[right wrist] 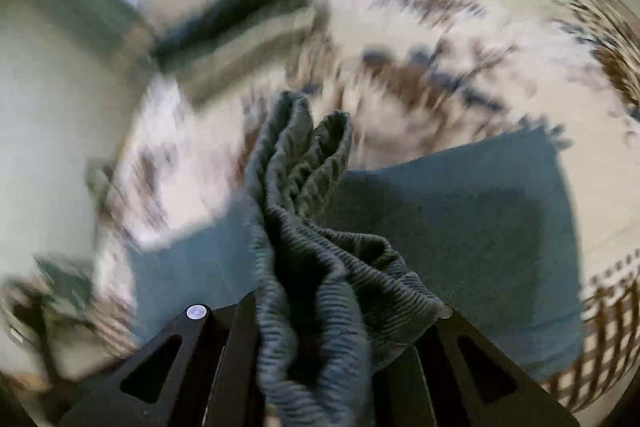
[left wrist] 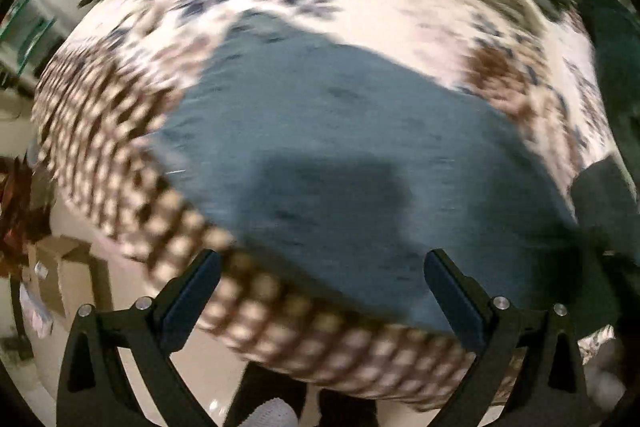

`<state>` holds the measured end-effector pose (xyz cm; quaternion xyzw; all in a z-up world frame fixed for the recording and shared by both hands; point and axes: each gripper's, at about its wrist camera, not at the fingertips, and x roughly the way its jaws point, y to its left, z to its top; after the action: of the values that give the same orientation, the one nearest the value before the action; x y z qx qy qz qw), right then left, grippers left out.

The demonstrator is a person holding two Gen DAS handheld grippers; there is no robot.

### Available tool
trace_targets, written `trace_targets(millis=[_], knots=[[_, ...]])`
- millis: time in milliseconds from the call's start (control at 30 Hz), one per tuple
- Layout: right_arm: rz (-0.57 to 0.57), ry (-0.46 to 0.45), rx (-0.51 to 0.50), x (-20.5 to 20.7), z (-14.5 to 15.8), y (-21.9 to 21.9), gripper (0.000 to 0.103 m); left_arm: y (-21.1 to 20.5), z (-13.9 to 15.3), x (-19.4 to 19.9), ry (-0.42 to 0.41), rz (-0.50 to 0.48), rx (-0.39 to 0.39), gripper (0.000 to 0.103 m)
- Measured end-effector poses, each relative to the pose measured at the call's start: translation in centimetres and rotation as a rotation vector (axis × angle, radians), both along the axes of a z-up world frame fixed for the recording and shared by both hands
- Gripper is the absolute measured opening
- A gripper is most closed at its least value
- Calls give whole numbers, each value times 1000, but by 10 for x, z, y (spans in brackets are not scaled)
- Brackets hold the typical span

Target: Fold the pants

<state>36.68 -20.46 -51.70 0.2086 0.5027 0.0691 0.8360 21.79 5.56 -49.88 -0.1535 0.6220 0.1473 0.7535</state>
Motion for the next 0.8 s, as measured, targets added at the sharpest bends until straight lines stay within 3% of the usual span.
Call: trace_targets(millis=[67,133,200,233,300,433,667,700,733,800], knots=[[88,122,-59,3,-39,46,16,29,-5,-13,14,41,1,103],[160,232,-100,4,-61,79,45,54,-11,-24,28,88,-3,103],[217,278,26,2,-62,93,57,73,-13,-34,38,126,-9,103],[236,262,155,-1,-55,92,57,81,-15,-38,42,143,-10,103],[225,271,263,-4,-42,89,61,99,-18,-46,47,188,-20,103],[125,304,131,4,-30,79,65,118,-23,-54,48,256,-40,103],[143,487,-290,32,-81,118,64,127,-25,-50,31,287,-39,103],[134,477,-322,32,-86,123,51,127,-25,-49,27,283,-34,103],[117,455,-334,31,-85,126,23,126,-26,-48,27,281,-31,103],[94,440,-424,28,-82,137,17,125,-26,-47,21,274,-28,103]])
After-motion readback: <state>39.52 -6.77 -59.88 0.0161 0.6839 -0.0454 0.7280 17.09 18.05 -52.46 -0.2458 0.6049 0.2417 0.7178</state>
